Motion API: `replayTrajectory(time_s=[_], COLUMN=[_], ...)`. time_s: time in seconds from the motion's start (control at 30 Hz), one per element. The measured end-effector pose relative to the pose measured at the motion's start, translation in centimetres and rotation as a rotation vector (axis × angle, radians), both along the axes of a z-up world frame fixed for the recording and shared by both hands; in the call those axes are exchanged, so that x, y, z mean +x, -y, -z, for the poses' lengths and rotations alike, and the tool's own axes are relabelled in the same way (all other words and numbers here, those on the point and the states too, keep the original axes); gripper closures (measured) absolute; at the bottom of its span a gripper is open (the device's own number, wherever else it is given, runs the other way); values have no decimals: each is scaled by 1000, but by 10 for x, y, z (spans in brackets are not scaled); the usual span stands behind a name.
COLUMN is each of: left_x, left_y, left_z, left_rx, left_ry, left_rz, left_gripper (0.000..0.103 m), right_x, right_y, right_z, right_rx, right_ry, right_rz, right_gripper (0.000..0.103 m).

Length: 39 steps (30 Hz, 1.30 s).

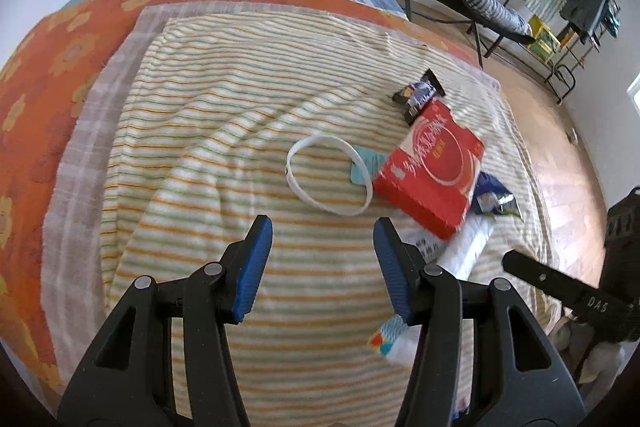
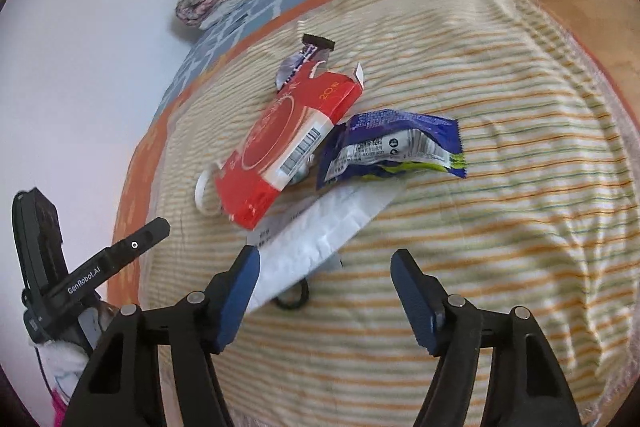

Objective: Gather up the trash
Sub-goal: 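Move both open tools back over the bed toward the remaining items, then grasp the white headband with the left tool while the right tool grasps the white tube wrapper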

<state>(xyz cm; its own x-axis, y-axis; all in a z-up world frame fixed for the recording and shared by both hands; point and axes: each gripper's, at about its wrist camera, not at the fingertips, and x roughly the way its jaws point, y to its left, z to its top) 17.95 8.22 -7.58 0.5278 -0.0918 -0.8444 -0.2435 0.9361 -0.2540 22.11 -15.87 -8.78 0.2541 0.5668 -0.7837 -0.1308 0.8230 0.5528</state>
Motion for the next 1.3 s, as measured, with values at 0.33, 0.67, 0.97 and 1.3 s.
replayTrajectory(time_s=[0.33, 0.67, 0.97, 1.3], left_x=[31, 46, 44, 31], left_y=[-6, -9, -18, -28], left_z=[16, 40, 42, 27], left_rx=[-41, -17, -7, 3], left_ry=[-26, -76, -65, -28], left_rz=[-38, -62, -81, -100], left_gripper=[52, 77, 101, 102], right_x=[25, 34, 37, 17], right_y=[-16, -21, -5, -6], right_z=[18, 17, 21, 0], right_rx=[-3, -85, -21, 30], right_ry=[-25, 21, 4, 46], right_rz=[42, 46, 80, 26], right_gripper=[42, 60, 92, 101])
